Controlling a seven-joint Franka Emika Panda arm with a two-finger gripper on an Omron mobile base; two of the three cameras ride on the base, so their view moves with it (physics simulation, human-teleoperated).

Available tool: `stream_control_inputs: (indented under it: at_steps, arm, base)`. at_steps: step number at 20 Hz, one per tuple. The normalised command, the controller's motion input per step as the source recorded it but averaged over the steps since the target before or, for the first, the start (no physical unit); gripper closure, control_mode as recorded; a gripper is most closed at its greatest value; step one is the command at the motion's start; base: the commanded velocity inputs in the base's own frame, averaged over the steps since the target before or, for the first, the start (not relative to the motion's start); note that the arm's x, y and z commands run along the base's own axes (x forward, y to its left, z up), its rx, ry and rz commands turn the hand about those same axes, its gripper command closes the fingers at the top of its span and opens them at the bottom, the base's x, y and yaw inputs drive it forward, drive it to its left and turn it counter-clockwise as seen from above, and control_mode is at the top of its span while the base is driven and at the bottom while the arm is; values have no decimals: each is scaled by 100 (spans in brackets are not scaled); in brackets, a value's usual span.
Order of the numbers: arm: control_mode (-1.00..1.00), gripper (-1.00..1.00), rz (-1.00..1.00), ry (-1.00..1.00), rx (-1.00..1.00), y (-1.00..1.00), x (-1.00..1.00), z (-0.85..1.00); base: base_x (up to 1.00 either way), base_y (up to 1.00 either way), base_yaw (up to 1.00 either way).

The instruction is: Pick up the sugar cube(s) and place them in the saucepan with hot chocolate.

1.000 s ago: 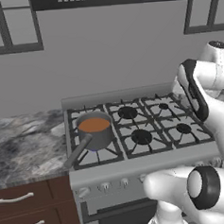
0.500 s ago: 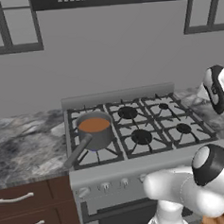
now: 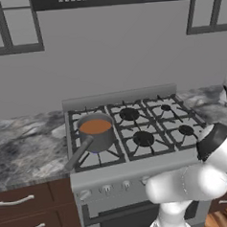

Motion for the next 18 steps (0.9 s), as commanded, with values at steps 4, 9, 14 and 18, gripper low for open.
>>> stream_control_inputs:
  at_steps: [4,9,14,18]
  arm:
    - [-100,-100,-8,9,0,-62,0,-1]
    - [-100,-100,-1,16,0,-58,0,-9]
    - [-100,-100,0,7,0,-38,2,-39]
    - [-100,-100,0,1,-1,-17,0,-36]
  base:
    - [0,0,0]
    - [0,0,0]
    - [0,0,0]
    - [0,0,0]
